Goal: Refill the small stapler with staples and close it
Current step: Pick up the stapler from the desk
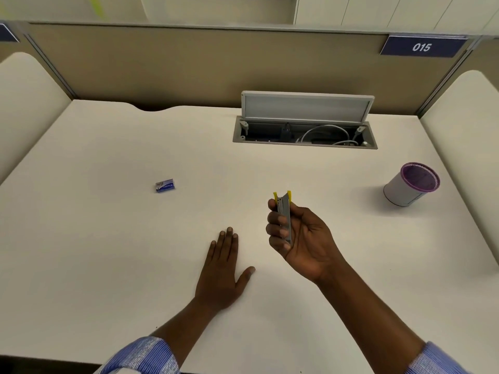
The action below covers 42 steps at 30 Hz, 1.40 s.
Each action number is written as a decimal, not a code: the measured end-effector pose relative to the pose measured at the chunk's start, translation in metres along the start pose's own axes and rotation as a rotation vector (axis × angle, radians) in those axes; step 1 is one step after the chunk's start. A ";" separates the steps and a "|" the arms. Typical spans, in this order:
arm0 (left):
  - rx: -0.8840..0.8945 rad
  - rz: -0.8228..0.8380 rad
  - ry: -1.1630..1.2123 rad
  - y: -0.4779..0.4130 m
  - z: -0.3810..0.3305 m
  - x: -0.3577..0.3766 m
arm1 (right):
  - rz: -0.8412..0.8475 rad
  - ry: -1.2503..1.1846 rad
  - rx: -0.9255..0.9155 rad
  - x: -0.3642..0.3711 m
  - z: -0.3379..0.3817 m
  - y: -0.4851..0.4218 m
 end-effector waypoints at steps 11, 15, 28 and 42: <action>0.006 -0.014 0.023 0.000 0.000 -0.001 | -0.016 -0.045 -0.024 0.009 0.004 0.002; 0.009 -0.029 0.028 -0.001 -0.001 -0.003 | 0.022 -0.087 -0.023 0.020 0.006 0.006; 0.019 -0.036 0.023 0.000 -0.001 -0.003 | 0.028 -0.080 -0.054 0.033 0.014 0.012; 0.021 -0.043 0.028 0.000 -0.002 -0.004 | 0.068 0.052 -0.051 0.046 0.015 0.017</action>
Point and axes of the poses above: each hand's wrist, its own y-axis away from the middle knuckle, its own x-axis out of the palm, z = x × y, the point moved 10 cm from there along -y, towards the middle knuckle, and after that the axes turned 8 degrees about x, right-handed, at the moved point
